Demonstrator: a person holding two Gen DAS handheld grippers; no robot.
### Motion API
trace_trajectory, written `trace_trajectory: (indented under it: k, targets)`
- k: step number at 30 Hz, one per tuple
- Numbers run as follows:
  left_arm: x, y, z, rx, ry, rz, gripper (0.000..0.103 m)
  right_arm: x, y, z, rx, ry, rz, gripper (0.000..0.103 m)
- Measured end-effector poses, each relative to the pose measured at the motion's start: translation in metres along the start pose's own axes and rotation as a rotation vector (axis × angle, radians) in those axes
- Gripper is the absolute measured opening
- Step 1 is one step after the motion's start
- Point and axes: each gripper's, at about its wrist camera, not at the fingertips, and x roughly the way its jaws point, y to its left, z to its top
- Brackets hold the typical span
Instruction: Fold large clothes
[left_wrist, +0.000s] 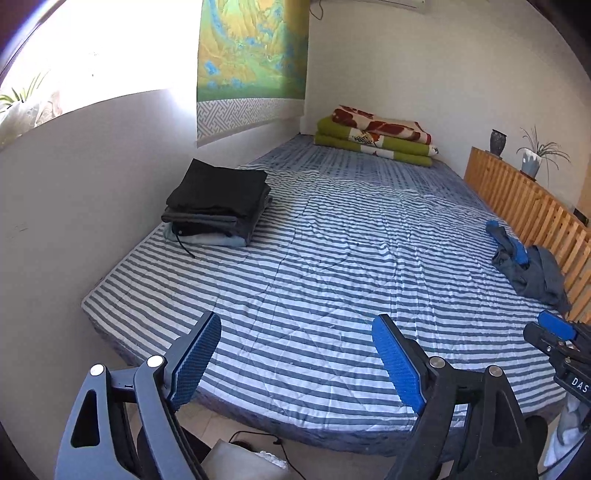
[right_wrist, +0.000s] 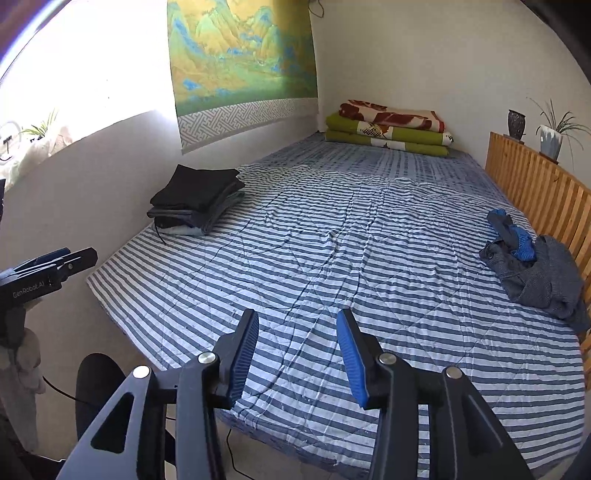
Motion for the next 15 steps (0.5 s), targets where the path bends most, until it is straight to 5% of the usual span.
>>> trace_trajectory:
  k: [3,15]
  targets:
    - [-0.002,-0.003,-0.004,0.017,0.008,-0.005,0.092,-0.001,-0.001,-0.003,0.012,0.0,-0.005,0.066]
    - [0.0,0.003,-0.013,-0.002,0.014,-0.017,0.098,0.006,0.005,-0.014,-0.017,0.012,-0.065,0.069]
